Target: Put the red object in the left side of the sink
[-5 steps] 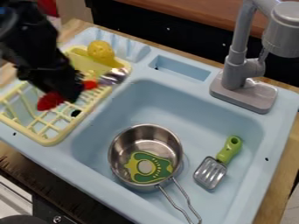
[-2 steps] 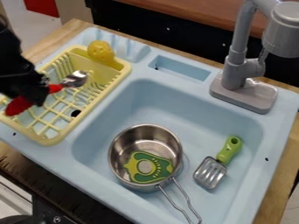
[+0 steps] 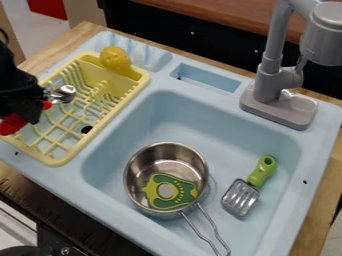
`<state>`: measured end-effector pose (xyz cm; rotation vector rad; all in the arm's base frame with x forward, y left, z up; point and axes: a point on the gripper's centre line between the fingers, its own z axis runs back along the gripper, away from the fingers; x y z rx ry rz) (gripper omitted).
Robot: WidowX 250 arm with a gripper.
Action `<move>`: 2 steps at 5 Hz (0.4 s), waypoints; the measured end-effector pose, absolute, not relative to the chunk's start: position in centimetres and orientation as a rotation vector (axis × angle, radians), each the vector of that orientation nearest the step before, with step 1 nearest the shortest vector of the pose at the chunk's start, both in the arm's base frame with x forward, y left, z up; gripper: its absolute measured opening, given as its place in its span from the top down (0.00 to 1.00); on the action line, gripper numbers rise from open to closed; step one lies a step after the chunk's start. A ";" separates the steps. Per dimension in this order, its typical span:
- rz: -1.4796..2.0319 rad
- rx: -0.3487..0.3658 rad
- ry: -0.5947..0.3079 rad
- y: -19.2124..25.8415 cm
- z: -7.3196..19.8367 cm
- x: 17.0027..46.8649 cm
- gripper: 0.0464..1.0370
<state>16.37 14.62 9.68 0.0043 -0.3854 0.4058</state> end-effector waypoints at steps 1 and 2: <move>0.410 0.027 -0.420 15.1 9.0 17.4 0.66; 0.420 0.015 -0.390 15.0 8.2 17.9 0.66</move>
